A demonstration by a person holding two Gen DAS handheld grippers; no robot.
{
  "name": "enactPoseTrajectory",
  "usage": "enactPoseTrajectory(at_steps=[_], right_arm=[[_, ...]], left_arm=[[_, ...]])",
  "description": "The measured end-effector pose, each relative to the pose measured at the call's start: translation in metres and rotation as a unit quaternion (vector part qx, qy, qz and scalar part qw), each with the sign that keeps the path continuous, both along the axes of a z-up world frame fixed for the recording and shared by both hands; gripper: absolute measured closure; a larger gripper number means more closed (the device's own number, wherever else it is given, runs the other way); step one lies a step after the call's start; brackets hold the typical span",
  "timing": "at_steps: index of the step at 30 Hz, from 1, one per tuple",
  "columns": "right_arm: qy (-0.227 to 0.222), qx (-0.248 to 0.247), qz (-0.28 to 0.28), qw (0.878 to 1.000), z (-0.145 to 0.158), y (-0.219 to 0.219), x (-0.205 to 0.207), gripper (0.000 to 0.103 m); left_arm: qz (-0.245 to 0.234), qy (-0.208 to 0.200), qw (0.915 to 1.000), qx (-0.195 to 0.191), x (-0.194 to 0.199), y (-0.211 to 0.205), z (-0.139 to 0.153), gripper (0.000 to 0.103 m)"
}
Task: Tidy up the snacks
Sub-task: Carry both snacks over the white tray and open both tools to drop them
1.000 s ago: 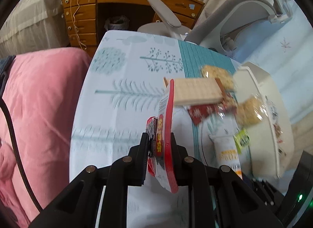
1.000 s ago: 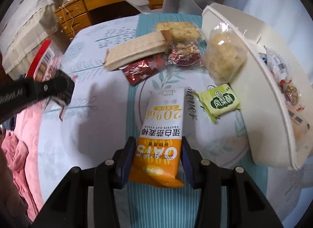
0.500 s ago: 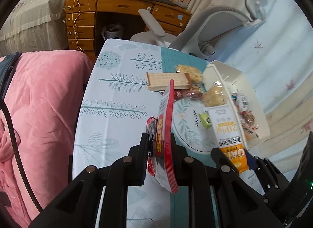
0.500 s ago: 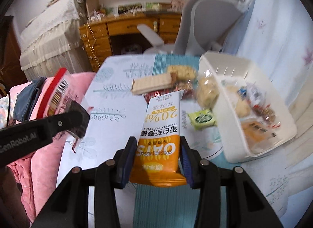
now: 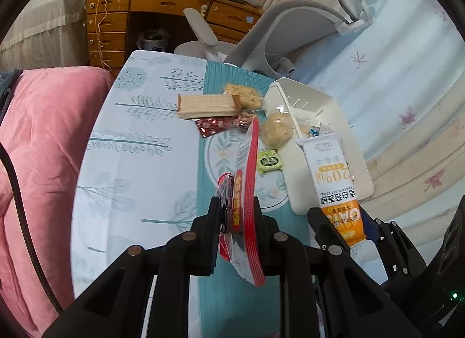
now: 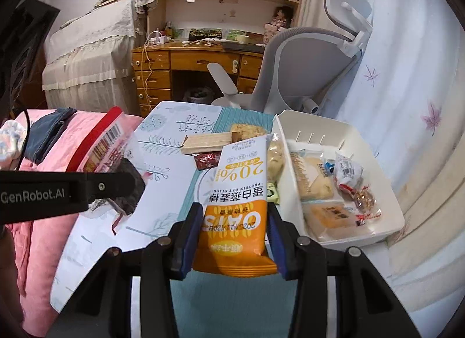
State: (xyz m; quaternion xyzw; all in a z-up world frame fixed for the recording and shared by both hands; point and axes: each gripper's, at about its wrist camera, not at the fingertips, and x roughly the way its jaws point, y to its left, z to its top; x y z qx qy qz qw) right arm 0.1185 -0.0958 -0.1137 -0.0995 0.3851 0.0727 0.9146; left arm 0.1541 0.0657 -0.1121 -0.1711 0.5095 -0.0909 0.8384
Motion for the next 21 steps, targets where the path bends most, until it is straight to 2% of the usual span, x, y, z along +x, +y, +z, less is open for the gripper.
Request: enactPoseTrajectory(at_steps=[11, 14, 21], right_arm=[[-0.009, -0.018, 0.039, 0.999, 0.009, -0.090, 0.024, 0.059], [-0.015, -0.027, 0.045, 0.999, 0.009, -0.115, 0.031, 0.059], [-0.020, -0.054, 0.047, 0.997, 0.004, -0.168, 0.048, 0.059]], left_arm=[[0.056, -0.013, 0.9980, -0.025, 0.022, -0.081, 0.017, 0.087], [0.058, -0.013, 0.9973, -0.043, 0.032, -0.106, 0.017, 0.087], [0.052, -0.031, 0.9967, -0.054, 0.049, -0.161, 0.018, 0.087]])
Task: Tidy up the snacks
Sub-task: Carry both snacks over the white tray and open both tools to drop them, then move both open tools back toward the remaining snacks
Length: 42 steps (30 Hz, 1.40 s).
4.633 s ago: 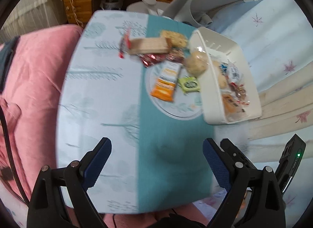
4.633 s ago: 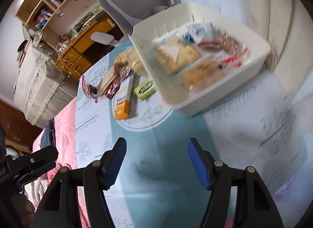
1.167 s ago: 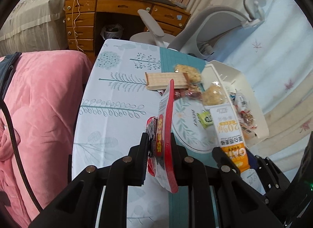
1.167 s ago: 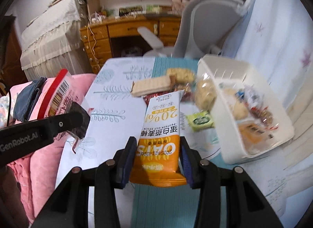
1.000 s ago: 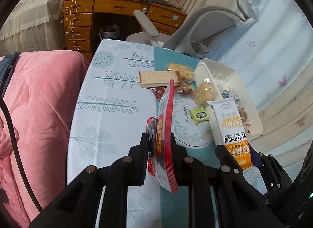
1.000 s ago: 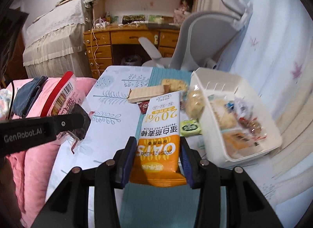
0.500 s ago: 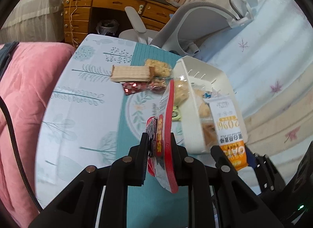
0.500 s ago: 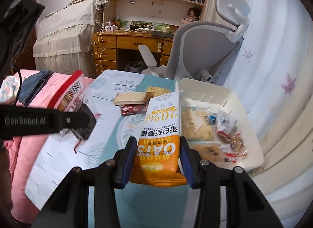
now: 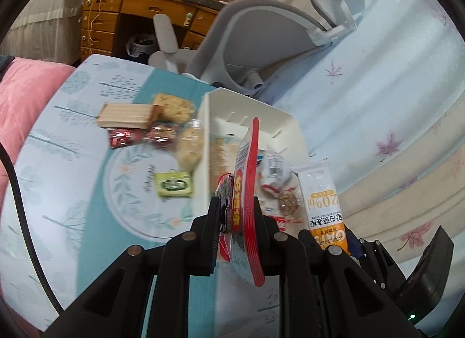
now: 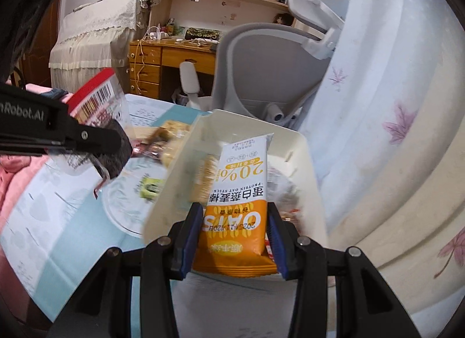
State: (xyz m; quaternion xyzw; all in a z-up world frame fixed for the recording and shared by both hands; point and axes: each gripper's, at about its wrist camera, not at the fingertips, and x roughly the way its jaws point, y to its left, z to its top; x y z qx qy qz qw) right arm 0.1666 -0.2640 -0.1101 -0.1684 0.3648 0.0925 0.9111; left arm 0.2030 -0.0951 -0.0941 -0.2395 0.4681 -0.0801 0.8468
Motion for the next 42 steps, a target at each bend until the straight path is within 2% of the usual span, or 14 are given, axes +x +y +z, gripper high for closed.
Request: enactPoseTrajectory(at_steps=[10, 13, 14, 15, 16, 18, 19, 23, 27, 34, 42], right_arm=[[-0.009, -0.025, -0.003, 1.000, -0.009, -0.048, 0.020, 0.059], [0.007, -0.005, -0.013, 1.000, -0.011, -0.058, 0.025, 0.058], [0.012, -0.001, -0.016, 1.000, -0.012, -0.060, 0.026, 0.058], [0.017, 0.002, -0.018, 1.000, -0.014, -0.061, 0.027, 0.058], [0.023, 0.003, -0.020, 1.000, -0.015, -0.062, 0.028, 0.056], [0.034, 0.009, -0.022, 0.999, -0.018, -0.063, 0.026, 0.045], [0.038, 0.015, -0.023, 0.999, -0.018, -0.065, 0.026, 0.038], [0.045, 0.033, -0.029, 0.998, -0.018, -0.066, 0.024, 0.036], [0.076, 0.061, -0.045, 0.994, -0.022, -0.066, 0.024, 0.036], [0.133, 0.109, -0.077, 0.982, -0.034, -0.060, 0.019, 0.036], [0.181, 0.148, -0.132, 0.963, -0.041, -0.040, 0.007, 0.036]], left_arm=[[0.000, -0.016, 0.9999, -0.004, 0.016, -0.043, -0.003, 0.087], [-0.001, -0.017, 0.9998, 0.005, 0.018, -0.052, -0.004, 0.086], [0.000, -0.017, 0.9998, 0.008, 0.018, -0.053, -0.004, 0.084], [0.000, -0.016, 0.9998, 0.008, 0.018, -0.054, -0.003, 0.074], [-0.001, -0.013, 0.9999, 0.010, 0.017, -0.055, -0.003, 0.059], [-0.003, -0.010, 0.9999, 0.013, 0.016, -0.057, -0.002, 0.042], [-0.003, -0.010, 0.9998, 0.016, 0.015, -0.057, -0.001, 0.041], [-0.002, -0.001, 0.9998, 0.020, 0.010, -0.053, -0.001, 0.037], [0.004, 0.012, 0.9995, 0.028, 0.002, -0.043, -0.005, 0.035], [0.028, 0.036, 0.9982, 0.039, -0.020, -0.008, -0.016, 0.035], [0.021, 0.056, 0.9958, 0.069, -0.036, 0.045, -0.016, 0.035]])
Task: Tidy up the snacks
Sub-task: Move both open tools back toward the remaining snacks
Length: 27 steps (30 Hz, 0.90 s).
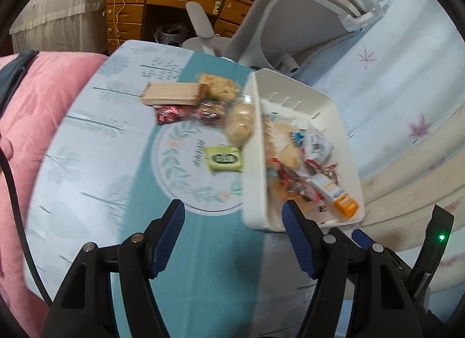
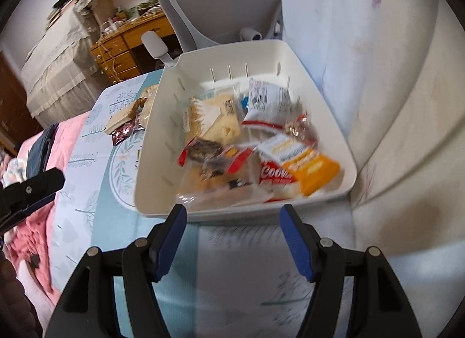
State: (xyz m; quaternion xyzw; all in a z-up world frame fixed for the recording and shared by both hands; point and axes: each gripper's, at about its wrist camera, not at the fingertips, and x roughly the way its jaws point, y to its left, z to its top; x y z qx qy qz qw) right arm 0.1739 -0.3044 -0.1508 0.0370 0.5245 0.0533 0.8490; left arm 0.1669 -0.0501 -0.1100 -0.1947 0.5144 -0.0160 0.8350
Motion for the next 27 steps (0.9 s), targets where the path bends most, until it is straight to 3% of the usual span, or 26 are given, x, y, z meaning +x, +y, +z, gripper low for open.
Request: enactPoseTrajectory(at_steps=[5, 12, 27], right_arm=[[0.027, 0.025, -0.054, 0.998, -0.002, 0.020, -0.013, 0.036], [0.030, 0.048, -0.117, 0.992, -0.004, 0.057, -0.037, 0.036], [0.051, 0.092, -0.232, 0.967, -0.018, 0.152, -0.049, 0.036]], left_arm=[[-0.029, 0.007, 0.9994, 0.019, -0.004, 0.039, 0.006, 0.032], [-0.086, 0.017, 0.9953, 0.041, -0.005, 0.086, 0.010, 0.031], [-0.214, 0.010, 0.9721, 0.094, 0.034, 0.158, 0.017, 0.031]])
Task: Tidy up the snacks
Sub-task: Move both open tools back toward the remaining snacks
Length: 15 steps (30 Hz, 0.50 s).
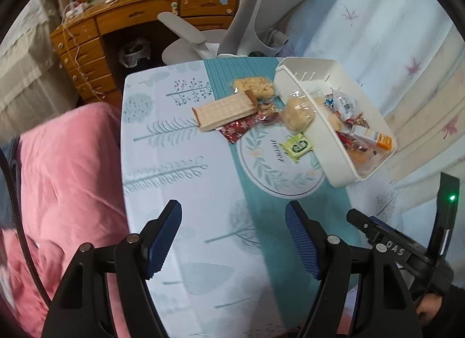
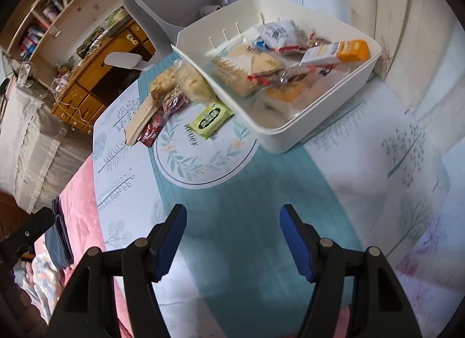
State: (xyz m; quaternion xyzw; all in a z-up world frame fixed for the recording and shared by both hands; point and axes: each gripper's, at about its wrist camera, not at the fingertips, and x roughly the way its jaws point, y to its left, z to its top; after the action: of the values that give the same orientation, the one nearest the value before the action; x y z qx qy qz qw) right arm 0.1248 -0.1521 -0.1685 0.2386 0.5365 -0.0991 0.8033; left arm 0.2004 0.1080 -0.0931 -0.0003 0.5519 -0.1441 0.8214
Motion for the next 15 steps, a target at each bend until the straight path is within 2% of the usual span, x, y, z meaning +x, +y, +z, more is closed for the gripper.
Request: enactPoseTrajectory(at_steps=[7, 10, 15], right_arm=[[0.001, 0.009, -0.033, 0.999, -0.001, 0.025, 0.019, 0.036], [0.008, 0.026, -0.050, 0.998, -0.008, 0.029, 0.026, 0.036], [0.024, 0.031, -0.073, 0.997, -0.025, 0.036, 0.044, 0.036]], left_arm=[[-0.025, 0.009, 0.9996, 0.006, 0.027, 0.014, -0.014, 0.031], [-0.032, 0.014, 0.9993, 0.012, 0.042, 0.017, -0.021, 0.024], [-0.042, 0.019, 0.9986, 0.028, 0.070, 0.017, -0.033, 0.024]])
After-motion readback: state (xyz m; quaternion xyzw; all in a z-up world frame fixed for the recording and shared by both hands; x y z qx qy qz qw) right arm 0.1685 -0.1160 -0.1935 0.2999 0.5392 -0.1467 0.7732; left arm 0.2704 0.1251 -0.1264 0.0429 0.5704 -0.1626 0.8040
